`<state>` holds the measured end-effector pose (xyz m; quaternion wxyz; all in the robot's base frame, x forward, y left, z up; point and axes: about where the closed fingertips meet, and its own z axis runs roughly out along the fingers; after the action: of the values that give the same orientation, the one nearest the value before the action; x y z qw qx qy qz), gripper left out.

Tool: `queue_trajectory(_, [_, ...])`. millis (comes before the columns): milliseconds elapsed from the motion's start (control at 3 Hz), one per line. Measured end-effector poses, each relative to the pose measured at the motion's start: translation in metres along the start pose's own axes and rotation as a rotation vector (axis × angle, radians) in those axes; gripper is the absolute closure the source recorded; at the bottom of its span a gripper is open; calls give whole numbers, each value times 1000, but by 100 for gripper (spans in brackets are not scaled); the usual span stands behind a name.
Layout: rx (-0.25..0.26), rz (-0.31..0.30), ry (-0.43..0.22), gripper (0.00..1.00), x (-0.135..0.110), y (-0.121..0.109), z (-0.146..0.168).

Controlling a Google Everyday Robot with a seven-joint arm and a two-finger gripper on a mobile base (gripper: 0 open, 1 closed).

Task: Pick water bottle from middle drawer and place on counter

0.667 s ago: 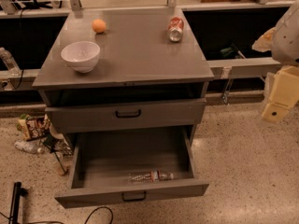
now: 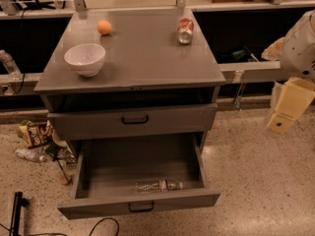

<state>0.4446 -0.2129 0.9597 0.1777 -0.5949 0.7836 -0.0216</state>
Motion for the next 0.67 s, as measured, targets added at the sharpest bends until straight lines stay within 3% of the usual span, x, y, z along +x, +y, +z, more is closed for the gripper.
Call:
queue_trajectory(333, [-29,13,-128,0,-1,6,74])
queue_trajectory(667, [-12,-22,-201,0,-7,2,153])
